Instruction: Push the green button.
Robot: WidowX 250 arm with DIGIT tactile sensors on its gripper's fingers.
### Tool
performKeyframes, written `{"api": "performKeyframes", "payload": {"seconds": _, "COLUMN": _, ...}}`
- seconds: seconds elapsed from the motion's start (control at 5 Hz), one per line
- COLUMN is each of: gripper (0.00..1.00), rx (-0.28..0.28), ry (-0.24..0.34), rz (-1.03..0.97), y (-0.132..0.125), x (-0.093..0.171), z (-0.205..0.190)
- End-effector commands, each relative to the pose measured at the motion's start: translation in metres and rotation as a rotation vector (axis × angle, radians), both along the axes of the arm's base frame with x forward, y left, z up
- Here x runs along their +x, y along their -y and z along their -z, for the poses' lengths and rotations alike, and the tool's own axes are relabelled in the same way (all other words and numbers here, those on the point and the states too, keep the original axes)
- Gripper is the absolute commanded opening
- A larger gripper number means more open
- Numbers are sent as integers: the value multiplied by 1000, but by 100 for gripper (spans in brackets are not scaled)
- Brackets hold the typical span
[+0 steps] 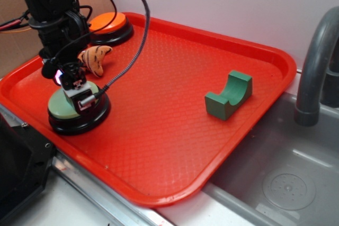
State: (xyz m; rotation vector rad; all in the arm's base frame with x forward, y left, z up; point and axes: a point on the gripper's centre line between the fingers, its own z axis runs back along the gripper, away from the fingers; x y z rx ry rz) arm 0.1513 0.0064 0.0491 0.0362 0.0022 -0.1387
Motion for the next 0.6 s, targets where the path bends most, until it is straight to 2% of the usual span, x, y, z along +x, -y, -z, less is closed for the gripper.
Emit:
{"api": "performKeyframes", "payload": {"seconds": 0.0, "gripper": 100, "rx": 36, "ry": 37, "rz": -7, "y": 1, "x": 5, "z": -31}}
{"api": "performKeyframes", "payload": {"seconds": 0.4, "gripper": 100, "rx": 32, "ry": 67, "rz": -52, "y": 3, "x": 7, "z": -55}}
